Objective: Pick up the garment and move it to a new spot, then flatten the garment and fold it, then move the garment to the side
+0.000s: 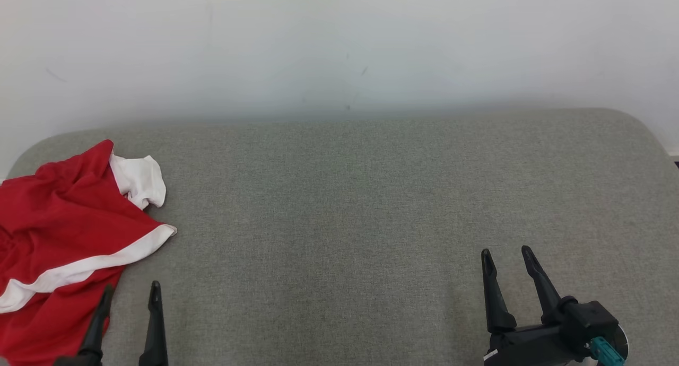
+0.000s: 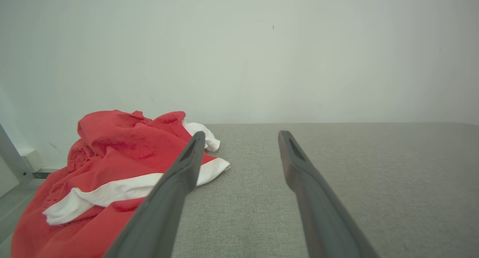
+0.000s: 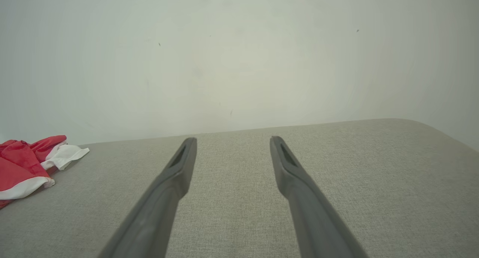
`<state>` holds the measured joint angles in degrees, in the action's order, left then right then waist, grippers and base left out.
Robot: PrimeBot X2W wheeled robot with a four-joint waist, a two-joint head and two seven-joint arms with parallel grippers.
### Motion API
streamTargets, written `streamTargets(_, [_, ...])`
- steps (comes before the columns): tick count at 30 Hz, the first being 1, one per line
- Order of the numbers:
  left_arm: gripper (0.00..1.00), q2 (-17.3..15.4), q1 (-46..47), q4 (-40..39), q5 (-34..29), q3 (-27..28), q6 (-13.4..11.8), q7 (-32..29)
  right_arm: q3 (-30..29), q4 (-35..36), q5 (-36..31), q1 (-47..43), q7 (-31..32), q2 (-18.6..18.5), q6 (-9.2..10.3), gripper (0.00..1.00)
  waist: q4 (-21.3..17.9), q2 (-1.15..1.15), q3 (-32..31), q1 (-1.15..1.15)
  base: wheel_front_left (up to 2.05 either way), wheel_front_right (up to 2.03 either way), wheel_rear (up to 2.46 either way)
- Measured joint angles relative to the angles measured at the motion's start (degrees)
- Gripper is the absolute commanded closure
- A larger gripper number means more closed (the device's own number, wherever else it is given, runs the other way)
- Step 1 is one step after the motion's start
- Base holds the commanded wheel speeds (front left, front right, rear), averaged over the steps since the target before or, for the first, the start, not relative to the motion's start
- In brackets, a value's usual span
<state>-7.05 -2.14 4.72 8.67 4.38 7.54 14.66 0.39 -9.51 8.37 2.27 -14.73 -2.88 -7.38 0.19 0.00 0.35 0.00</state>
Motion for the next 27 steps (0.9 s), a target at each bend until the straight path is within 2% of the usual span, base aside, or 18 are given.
streamTargets(6, [0.00, 0.35, 0.01, 1.54, -0.55, 1.79, 0.00, 0.38, -0.43, -1.98, -1.75, 0.02, -0.41, 0.00, -0.01, 0.00, 0.02, 0.00, -0.28, 0.00, 0.00, 0.00, 0.00])
streamTargets(20, [0.00, -1.27, 0.29, 6.24, 0.43, 2.08, -0.01, 0.38, -0.47, -5.69, -2.31, 1.13, -0.41, 0.00, -0.01, 0.00, -0.06, 0.00, -1.03, 0.00, 0.00, 0.00, 0.00])
streamTargets(27, [0.00, -1.14, 0.39, 7.55, -0.73, 2.75, -1.60, 0.38, -0.55, -6.92, -2.30, 1.31, -0.42, -0.01, -0.01, 0.00, -0.12, 0.00, -1.25, 0.00, 0.00, 0.00, 0.00])
